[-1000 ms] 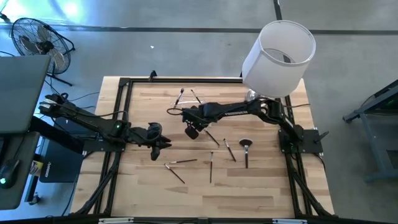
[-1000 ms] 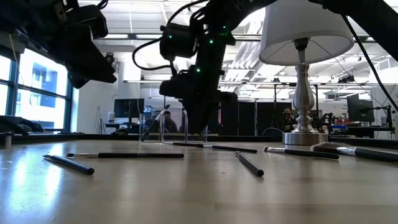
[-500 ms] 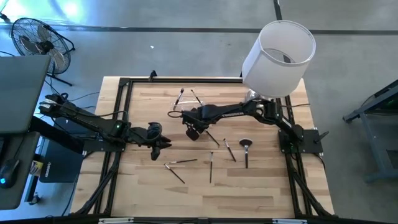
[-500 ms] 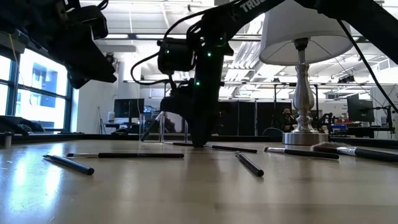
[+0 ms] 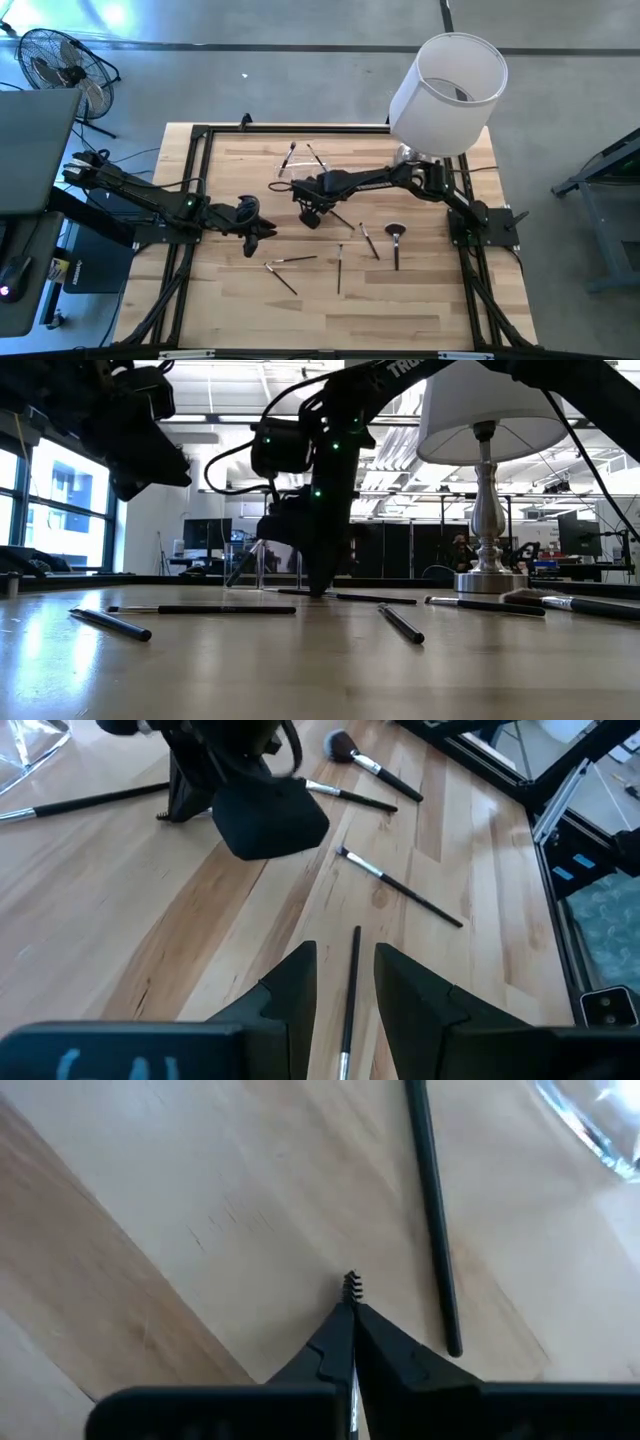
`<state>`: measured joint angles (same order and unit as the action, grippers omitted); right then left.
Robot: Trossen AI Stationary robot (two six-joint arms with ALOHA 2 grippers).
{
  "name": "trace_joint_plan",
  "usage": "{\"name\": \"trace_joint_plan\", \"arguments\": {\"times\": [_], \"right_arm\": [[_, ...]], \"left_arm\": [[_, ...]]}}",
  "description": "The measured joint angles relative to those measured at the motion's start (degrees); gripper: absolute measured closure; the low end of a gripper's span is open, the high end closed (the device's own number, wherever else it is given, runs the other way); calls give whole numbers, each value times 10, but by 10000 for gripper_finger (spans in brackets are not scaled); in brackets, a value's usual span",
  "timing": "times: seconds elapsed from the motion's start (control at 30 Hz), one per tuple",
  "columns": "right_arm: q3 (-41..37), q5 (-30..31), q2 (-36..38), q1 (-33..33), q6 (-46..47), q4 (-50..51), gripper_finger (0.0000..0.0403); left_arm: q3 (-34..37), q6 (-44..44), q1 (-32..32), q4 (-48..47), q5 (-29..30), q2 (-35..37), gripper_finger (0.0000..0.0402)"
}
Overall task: Put items in baskets/containers
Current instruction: Put the lash brush into the transparent organizer
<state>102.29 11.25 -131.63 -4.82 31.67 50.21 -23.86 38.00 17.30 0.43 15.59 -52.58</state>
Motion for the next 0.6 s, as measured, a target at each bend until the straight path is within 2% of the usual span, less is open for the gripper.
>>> {"name": "trace_joint_plan", "arguments": {"times": [0.27, 0.6], "right_arm": [[-1, 34, 51, 47, -8, 44, 402], [-1, 41, 80, 84, -11, 60, 402]], "left_arm": [[0, -2, 0, 32, 17, -1, 301], [0, -1, 0, 48, 31, -1, 301]]}}
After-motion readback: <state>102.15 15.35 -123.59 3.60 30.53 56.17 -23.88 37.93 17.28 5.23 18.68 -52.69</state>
